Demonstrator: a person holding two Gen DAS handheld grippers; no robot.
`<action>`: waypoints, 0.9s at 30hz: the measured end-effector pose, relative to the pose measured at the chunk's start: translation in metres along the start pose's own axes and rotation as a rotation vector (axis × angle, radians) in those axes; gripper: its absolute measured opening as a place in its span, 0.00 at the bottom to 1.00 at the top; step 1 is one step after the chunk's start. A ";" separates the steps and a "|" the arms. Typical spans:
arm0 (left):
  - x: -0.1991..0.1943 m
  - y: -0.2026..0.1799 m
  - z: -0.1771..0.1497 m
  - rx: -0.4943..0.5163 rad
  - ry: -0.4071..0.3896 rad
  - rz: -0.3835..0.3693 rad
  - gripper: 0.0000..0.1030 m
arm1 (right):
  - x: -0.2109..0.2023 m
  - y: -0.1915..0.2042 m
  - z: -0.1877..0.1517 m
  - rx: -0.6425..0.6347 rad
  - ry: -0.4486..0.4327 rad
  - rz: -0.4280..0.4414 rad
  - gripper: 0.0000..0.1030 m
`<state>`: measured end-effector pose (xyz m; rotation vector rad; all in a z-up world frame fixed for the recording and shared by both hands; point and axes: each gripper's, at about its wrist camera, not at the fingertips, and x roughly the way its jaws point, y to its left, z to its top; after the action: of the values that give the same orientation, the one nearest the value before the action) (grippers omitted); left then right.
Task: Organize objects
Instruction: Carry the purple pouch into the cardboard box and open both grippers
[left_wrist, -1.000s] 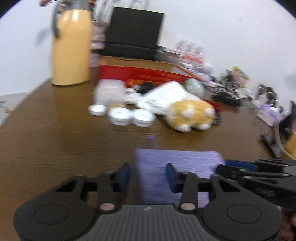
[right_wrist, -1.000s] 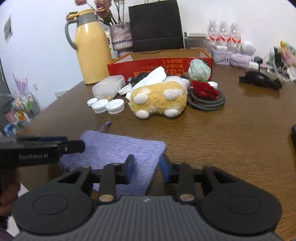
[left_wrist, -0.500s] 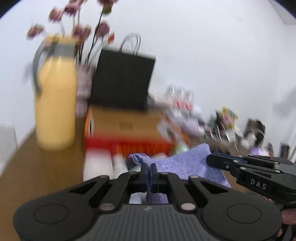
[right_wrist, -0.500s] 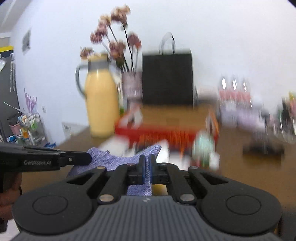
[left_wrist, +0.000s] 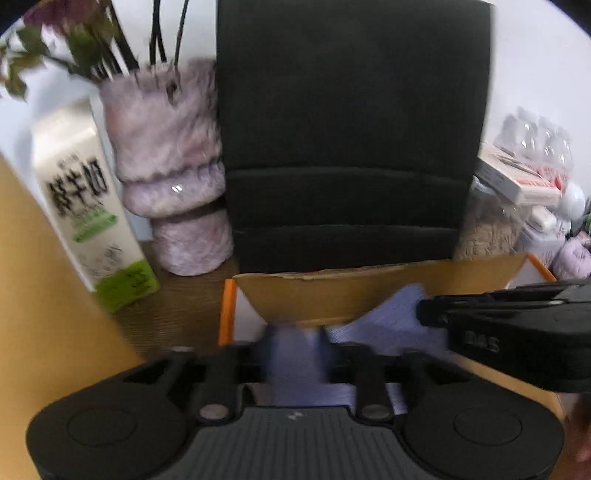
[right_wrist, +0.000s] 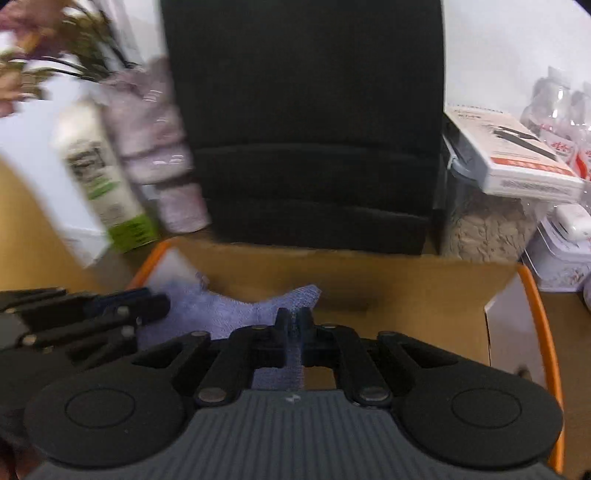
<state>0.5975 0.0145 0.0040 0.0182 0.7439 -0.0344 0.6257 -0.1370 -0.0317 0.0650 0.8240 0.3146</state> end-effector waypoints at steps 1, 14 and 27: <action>-0.002 0.007 0.000 -0.021 -0.007 0.003 0.40 | 0.005 -0.002 0.003 0.035 0.007 0.006 0.34; -0.111 -0.005 -0.022 0.009 -0.176 -0.088 0.82 | -0.102 -0.023 -0.008 -0.042 -0.107 -0.047 0.85; -0.365 -0.008 -0.258 0.090 -0.359 -0.150 1.00 | -0.352 0.006 -0.264 -0.046 -0.331 -0.133 1.00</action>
<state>0.1538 0.0228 0.0612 0.0411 0.3834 -0.2087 0.2079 -0.2537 0.0398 0.0185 0.4896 0.1900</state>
